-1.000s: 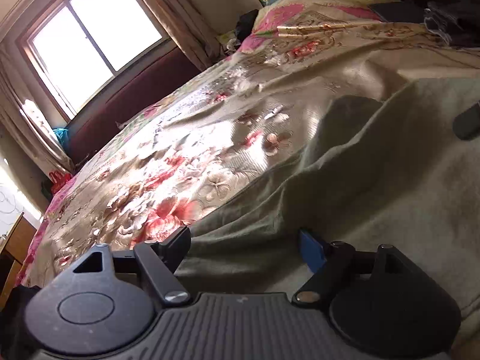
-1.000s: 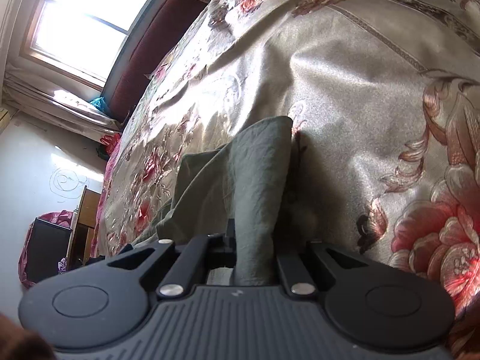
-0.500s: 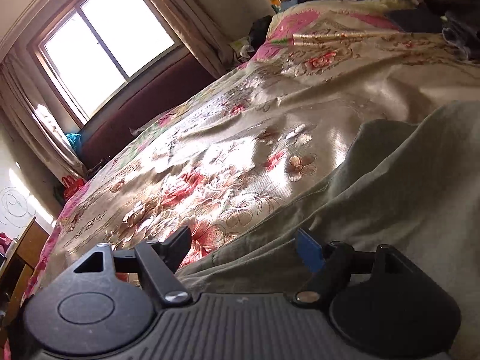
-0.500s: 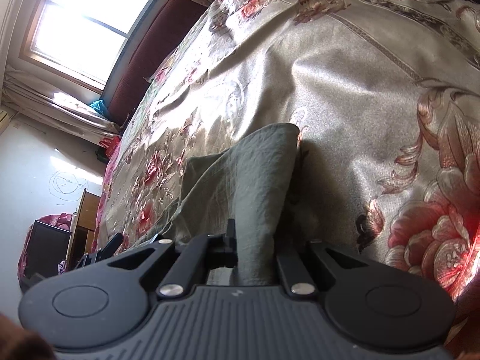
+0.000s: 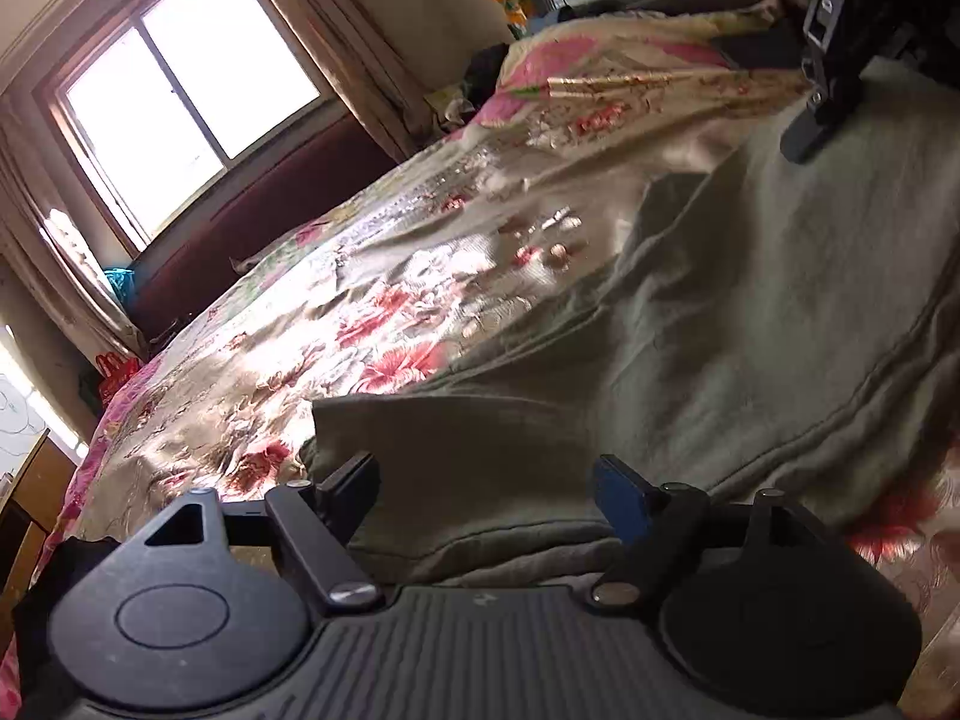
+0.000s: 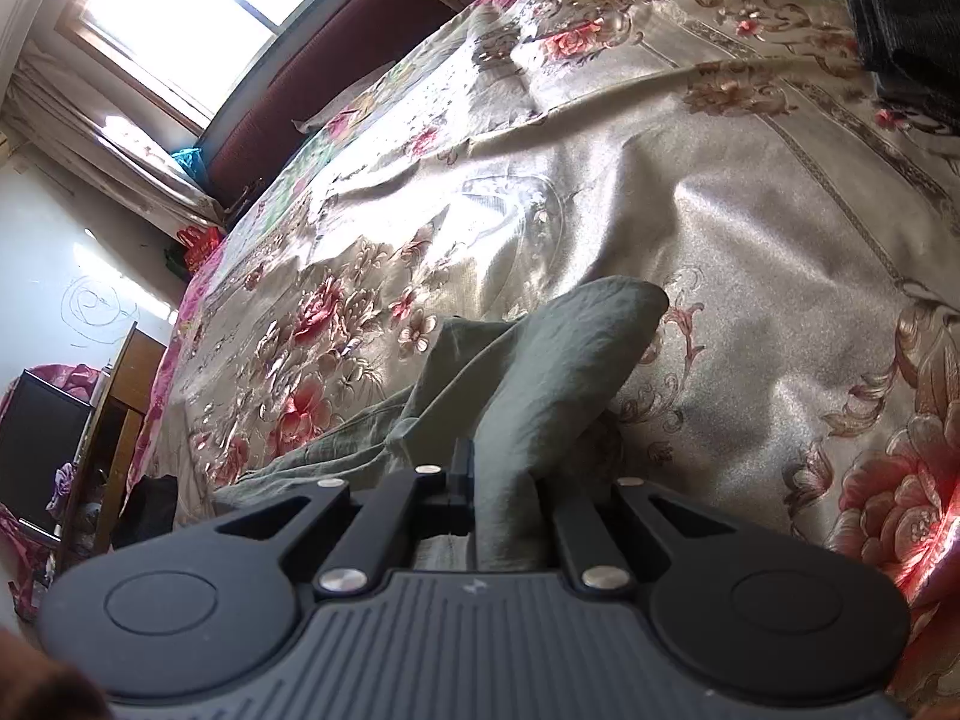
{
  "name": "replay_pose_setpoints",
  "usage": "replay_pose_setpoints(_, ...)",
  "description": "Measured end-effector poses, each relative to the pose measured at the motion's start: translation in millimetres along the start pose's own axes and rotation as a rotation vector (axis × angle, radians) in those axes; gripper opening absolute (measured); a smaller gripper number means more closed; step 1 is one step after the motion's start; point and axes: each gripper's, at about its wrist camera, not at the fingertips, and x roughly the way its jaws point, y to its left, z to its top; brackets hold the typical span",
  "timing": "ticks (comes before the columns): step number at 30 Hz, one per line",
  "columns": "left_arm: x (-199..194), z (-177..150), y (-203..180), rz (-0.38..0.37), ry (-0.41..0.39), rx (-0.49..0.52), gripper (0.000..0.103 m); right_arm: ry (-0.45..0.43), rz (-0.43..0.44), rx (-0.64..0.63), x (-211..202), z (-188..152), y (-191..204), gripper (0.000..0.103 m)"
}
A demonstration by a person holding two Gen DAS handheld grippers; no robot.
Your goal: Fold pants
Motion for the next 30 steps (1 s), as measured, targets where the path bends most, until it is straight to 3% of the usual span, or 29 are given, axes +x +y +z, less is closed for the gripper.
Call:
replay_pose_setpoints(2,7.1,2.4,8.4,0.032,-0.018,-0.056,0.092,-0.002,-0.026,-0.008,1.3,-0.2,3.6,0.005)
replay_pose_setpoints(5,35.1,-10.5,18.8,0.056,0.111,-0.101,0.092,-0.021,-0.032,0.006,-2.9,2.3,7.8,0.005)
replay_pose_setpoints(6,35.9,-17.6,21.9,0.046,0.122,-0.115,0.093,-0.024,-0.03,-0.001,-4.9,2.4,12.0,0.005)
replay_pose_setpoints(10,6.5,-15.1,27.9,0.053,-0.001,-0.202,0.092,-0.013,-0.041,-0.107,-2.8,0.6,51.3,0.005)
replay_pose_setpoints(11,4.3,-10.9,24.4,0.036,-0.02,-0.206,0.092,-0.005,-0.04,-0.136,1.4,0.3,64.3,0.005)
replay_pose_setpoints(16,18.1,-23.9,-2.7,-0.023,0.046,-0.091,0.092,0.03,-0.041,-0.321,28.6,-8.1,138.8,0.005)
replay_pose_setpoints(19,2.7,-29.1,13.1,-0.05,0.022,-0.117,0.092,0.065,-0.051,-0.453,53.7,-24.6,188.1,0.005)
replay_pose_setpoints(23,-10.4,-39.6,38.6,-0.09,0.026,-0.202,0.092,0.179,-0.061,-0.578,106.6,-60.1,233.0,0.005)
replay_pose_setpoints(30,-15.7,-53.2,52.1,-0.123,0.018,-0.242,0.092,0.279,-0.134,-0.643,158.5,-110.2,254.7,0.007)
